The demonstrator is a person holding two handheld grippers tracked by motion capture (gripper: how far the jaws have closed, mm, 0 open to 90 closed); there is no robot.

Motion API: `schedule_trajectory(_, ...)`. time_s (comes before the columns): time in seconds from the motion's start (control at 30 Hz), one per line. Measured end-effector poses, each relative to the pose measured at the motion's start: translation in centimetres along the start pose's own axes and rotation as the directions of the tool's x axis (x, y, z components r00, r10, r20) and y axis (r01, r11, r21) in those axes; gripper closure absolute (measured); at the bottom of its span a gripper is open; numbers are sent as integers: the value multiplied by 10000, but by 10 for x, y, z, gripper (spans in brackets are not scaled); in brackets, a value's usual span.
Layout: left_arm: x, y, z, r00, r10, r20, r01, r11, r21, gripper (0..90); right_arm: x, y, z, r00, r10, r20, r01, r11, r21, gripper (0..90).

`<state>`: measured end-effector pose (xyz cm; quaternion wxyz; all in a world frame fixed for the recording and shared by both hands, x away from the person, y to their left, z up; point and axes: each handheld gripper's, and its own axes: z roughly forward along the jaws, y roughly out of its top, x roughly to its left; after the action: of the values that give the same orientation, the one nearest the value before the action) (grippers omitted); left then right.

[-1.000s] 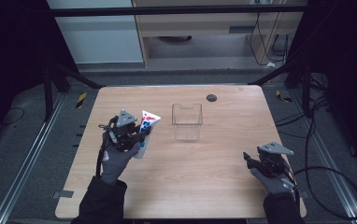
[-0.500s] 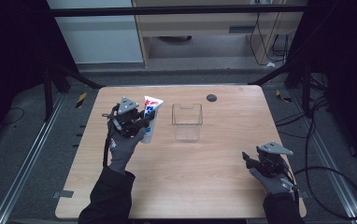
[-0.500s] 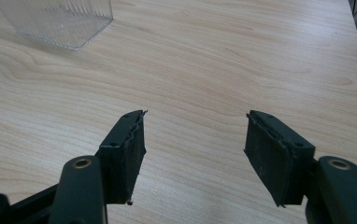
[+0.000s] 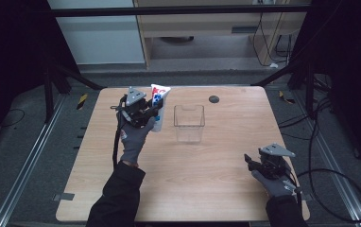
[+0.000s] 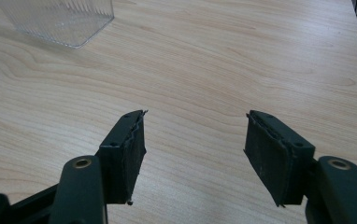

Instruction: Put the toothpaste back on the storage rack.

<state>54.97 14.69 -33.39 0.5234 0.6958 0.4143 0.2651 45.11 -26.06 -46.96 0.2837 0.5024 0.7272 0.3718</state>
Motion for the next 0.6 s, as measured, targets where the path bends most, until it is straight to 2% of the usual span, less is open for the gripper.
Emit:
schedule_trajectory(0.1,-2,5,8,9999,-140,39,141,9997,-199,729,0,0,0,10000,26,-28,-26,10000,-1,377)
schedule_trajectory(0.27,-8,9,21,9999,-147,-23,146,9989,-444,729,0,0,1,10000,12,-48,-12,10000,-3,376)
schedule_trajectory(0.6,-26,18,46,9998,-102,154,112,9979,-640,728,1,0,2,10000,-37,-54,37,10000,-13,374)
